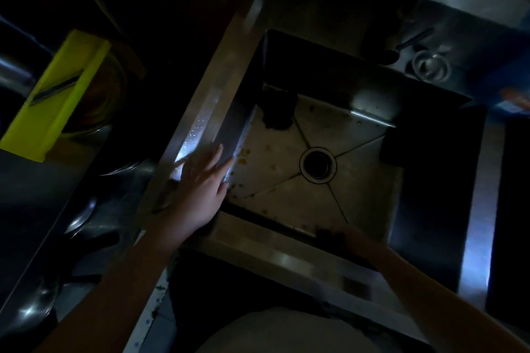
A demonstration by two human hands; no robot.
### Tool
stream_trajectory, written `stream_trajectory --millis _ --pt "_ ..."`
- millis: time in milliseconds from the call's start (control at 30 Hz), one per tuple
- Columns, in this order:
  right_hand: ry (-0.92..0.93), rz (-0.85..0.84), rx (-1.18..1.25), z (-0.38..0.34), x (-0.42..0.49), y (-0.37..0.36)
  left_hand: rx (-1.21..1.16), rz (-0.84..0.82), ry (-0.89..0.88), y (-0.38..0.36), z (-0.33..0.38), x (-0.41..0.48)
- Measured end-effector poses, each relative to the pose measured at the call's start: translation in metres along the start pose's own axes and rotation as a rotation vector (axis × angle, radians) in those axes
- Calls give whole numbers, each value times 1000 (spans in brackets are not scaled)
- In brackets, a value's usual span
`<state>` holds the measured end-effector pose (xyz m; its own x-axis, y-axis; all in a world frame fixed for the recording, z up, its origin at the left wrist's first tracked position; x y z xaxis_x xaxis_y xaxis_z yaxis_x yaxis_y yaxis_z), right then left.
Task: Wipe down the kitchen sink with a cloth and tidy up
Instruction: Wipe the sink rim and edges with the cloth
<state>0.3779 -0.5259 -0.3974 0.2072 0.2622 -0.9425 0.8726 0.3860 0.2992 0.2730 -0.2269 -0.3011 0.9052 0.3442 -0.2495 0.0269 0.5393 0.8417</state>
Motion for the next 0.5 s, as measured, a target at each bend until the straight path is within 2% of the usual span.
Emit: stream_trajectory --millis 67,167,267,400,500 --pt "-65 -21 15 27 7 -10 32 -30 -2 -7 4 -1" --pt "-31 -51 -23 28 11 -13 15 -56 15 -14 8 -5" --pt "38 56 -2 -7 5 0 -75 -137 30 -19 11 -12" --pt "233 109 99 -79 2 17 -131 -197 -28 -25 30 -30" --pt "322 123 99 -100 -3 23 -109 -224 -30 -35 40 -42"
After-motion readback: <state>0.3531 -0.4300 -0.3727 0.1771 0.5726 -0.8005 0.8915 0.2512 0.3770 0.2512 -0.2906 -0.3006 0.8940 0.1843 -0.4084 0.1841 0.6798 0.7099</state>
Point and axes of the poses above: each hand's wrist, its own x-axis towards the middle knuckle, its own y-axis out of the back of the hand, z = x × y, the point moved 4 cm from there along x, towards the middle knuckle, and after that the axes turned 9 degrees about -x, right-handed, at the moved point
